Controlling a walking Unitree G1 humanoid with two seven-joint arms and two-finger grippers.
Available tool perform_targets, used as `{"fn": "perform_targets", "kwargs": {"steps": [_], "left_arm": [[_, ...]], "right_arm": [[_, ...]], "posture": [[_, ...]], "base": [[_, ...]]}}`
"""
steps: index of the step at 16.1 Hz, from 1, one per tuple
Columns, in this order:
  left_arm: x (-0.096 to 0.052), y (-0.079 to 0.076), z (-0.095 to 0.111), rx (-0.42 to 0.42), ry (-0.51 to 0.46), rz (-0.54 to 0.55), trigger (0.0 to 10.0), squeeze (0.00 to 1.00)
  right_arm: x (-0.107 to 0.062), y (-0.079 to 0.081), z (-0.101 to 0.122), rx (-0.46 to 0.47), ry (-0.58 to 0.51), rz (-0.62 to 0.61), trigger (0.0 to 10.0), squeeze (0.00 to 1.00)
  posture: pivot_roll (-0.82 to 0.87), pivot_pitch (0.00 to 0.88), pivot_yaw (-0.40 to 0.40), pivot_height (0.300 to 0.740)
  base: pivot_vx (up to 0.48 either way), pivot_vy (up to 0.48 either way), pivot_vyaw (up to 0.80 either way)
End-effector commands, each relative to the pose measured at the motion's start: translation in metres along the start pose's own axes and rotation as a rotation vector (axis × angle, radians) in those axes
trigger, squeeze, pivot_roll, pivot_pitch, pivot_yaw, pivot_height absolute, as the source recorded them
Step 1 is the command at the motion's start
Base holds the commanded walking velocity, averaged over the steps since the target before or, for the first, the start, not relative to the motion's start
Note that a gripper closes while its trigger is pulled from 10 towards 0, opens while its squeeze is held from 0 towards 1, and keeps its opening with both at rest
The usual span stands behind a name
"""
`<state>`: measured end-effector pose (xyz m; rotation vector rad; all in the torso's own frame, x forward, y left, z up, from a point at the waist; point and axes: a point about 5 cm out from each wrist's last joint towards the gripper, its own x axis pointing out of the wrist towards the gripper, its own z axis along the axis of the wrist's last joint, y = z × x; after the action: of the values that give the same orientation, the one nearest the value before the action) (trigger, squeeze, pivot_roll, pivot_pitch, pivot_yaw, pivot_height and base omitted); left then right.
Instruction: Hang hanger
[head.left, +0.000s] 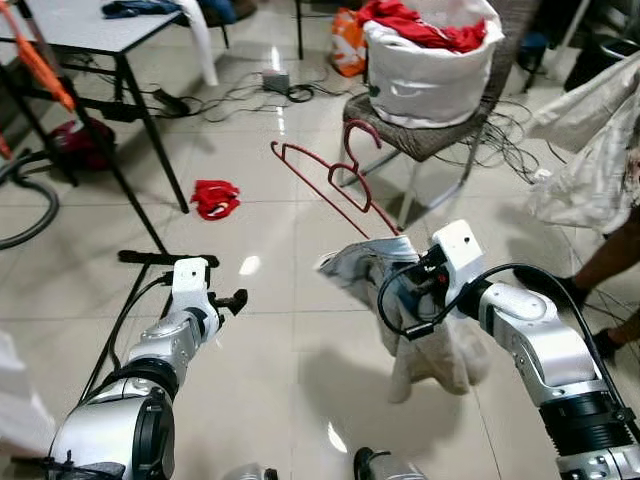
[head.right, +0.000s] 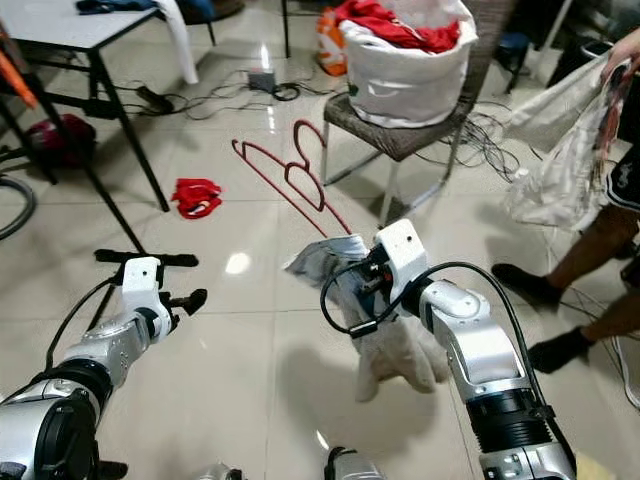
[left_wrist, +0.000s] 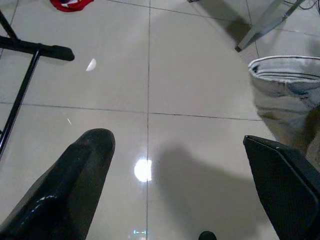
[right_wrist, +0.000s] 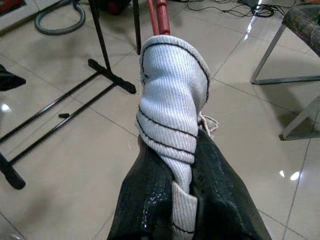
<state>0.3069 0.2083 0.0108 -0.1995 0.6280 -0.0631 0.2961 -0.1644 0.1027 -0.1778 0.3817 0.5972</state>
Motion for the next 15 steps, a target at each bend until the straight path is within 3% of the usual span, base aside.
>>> {"fn": "perform_targets", "kwargs": {"steps": [1,4,8,10,13,15], "left_arm": [[-0.001,0.002,-0.003,0.017,0.01,0.011,10.0,0.0],[-0.001,0.002,-0.005,0.031,0.016,0.015,10.0,0.0],[-0.001,0.005,0.004,0.119,0.027,0.029,10.0,0.0],[0.0,0.006,0.008,0.127,0.031,0.044,10.0,0.0],[-0.003,0.016,0.007,0.045,0.088,0.118,10.0,0.0],[-0.005,0.021,-0.001,0.047,0.143,0.144,10.0,0.0]], "right_arm": [[0.0,0.004,0.009,-0.049,-0.049,0.026,10.0,0.22],[0.0,0.009,0.008,-0.069,-0.046,0.049,10.0,0.21],[-0.008,0.029,0.006,-0.283,-0.012,0.237,10.0,0.22],[-0.011,0.032,0.007,-0.334,-0.018,0.244,10.0,0.21],[-0.013,0.031,0.024,-0.362,-0.098,0.197,10.0,0.2],[-0.017,0.034,0.031,-0.382,-0.127,0.201,10.0,0.2]], "posture": [[-0.15,0.009,0.037,0.74],[-0.15,0.012,0.036,0.74],[-0.14,0.018,0.033,0.74],[-0.14,0.019,0.031,0.74],[-0.16,0.02,0.046,0.74],[-0.17,0.017,0.056,0.74]], "base": [[0.0,0.0,-0.68],[0.0,0.0,-0.68],[0.0,0.0,-0.64],[0.0,0.0,-0.3],[0.0,0.0,0.0],[0.0,0.0,0.0]]}}
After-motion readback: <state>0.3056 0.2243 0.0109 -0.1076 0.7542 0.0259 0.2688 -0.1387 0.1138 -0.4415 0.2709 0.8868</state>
